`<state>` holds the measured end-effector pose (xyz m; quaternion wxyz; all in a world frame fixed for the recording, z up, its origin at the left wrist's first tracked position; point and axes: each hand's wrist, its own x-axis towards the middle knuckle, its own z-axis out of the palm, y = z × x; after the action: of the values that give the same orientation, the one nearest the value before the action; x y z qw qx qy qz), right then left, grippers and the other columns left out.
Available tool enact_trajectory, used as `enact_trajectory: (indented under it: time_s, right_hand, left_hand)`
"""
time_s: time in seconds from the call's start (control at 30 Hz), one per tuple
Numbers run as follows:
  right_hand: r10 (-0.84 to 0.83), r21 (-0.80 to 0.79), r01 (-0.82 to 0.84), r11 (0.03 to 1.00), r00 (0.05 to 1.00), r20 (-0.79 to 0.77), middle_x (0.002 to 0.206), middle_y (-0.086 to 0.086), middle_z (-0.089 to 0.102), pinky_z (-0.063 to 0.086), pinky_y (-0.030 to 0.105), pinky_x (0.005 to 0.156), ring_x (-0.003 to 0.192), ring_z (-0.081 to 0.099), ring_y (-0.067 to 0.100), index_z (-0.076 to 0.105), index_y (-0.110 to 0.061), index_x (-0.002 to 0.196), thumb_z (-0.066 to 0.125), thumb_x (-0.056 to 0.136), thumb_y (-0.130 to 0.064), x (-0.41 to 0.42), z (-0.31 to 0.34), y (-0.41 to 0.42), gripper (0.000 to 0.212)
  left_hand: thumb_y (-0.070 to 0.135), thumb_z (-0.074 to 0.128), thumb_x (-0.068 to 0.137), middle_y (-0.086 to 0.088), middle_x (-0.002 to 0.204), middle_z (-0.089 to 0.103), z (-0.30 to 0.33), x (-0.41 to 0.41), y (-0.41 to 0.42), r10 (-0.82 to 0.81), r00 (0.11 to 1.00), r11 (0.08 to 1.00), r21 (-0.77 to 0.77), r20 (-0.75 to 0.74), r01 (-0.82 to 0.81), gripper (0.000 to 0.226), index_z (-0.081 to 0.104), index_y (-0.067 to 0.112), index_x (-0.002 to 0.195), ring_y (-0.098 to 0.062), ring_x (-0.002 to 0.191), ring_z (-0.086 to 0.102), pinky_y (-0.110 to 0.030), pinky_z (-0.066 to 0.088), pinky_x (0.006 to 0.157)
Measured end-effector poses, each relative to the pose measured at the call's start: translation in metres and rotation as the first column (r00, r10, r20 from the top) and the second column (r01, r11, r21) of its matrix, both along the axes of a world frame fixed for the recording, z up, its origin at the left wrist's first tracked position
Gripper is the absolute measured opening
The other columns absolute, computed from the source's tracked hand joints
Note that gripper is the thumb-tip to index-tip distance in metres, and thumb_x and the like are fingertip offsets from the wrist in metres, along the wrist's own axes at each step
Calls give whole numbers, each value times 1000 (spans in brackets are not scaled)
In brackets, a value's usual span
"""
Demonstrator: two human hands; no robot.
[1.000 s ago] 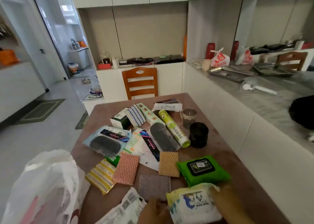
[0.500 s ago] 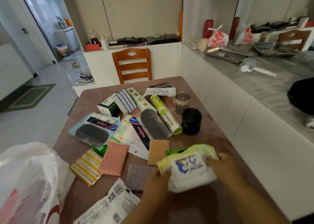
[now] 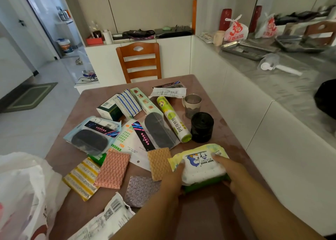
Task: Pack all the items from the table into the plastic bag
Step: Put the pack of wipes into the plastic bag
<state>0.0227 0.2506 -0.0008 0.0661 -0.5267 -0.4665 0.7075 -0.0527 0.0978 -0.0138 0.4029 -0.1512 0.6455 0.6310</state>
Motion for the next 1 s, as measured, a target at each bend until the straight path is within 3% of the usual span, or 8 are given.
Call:
enact_trajectory:
  time_s: [0.13, 0.23, 0.43, 0.6, 0.73, 0.83, 0.93, 1.0]
  right_hand:
    - [52, -36, -55, 998, 994, -100, 90, 12, 71, 51, 37, 69, 79, 65, 26, 64, -7, 101, 80, 73, -24, -2, 12, -5, 37]
    - [75, -58, -89, 994, 975, -211, 90, 14, 73, 55, 38, 67, 80, 68, 29, 65, -6, 99, 78, 74, -20, -10, 24, -15, 31]
    - [-80, -118, 34, 992, 909, -408, 109, 18, 71, 56, 45, 81, 95, 68, 33, 63, -7, 118, 75, 78, -17, -38, 40, -58, 43]
    - [12, -180, -104, 978, 892, -452, 110, 16, 70, 54, 56, 86, 100, 68, 36, 56, -15, 123, 81, 69, -22, -52, 46, -117, 60]
    - [76, -192, -184, 964, 881, -467, 111, 16, 71, 60, 49, 66, 93, 71, 35, 53, -16, 127, 94, 37, -34, -62, 52, -167, 100]
    - [109, -195, -215, 957, 888, -447, 107, 16, 71, 58, 38, 52, 81, 72, 30, 54, -14, 126, 92, 46, -33, -72, 56, -203, 91]
    - [185, -197, -303, 932, 869, -458, 109, 16, 71, 58, 54, 66, 88, 72, 37, 54, -22, 125, 96, 29, -37, -77, 59, -238, 107]
    - [249, -176, -368, 913, 845, -473, 109, 14, 71, 56, 60, 73, 92, 71, 38, 55, -24, 124, 95, 24, -41, -79, 64, -260, 109]
  left_hand:
    - [42, 65, 84, -14, 100, 75, 1, -2, -7, 83, 991, 988, 120, 109, -96, 36, 66, 12, 106, -34, 98, 69, -48, 51, 97]
    - [36, 63, 88, -14, 88, 78, 10, 1, -15, 131, 983, 945, 283, 128, -163, 28, 67, 12, 103, -33, 86, 72, -46, 58, 80]
    - [14, 71, 81, -16, 107, 74, 38, 4, -37, 266, 961, 837, 479, 69, -266, 34, 64, 9, 114, -35, 98, 70, -45, 58, 82]
    - [12, 70, 82, -15, 109, 74, 55, 9, -73, 384, 923, 815, 481, -32, -322, 36, 64, 7, 117, -33, 99, 71, -47, 57, 86]
    - [14, 74, 80, -11, 104, 76, 69, 15, -118, 449, 885, 837, 404, -120, -370, 29, 68, 11, 109, -28, 93, 73, -44, 57, 86]
    - [14, 73, 82, -12, 101, 76, 80, 22, -155, 472, 871, 832, 395, -138, -389, 25, 69, 9, 106, -24, 86, 74, -39, 59, 80]
    - [20, 74, 81, -9, 98, 77, 90, 30, -194, 485, 855, 852, 317, -181, -416, 28, 69, 11, 107, -18, 79, 75, -29, 60, 63]
    - [27, 73, 82, -4, 100, 78, 99, 33, -222, 437, 862, 893, 238, -257, -382, 31, 68, 17, 110, -18, 85, 74, -27, 58, 65]
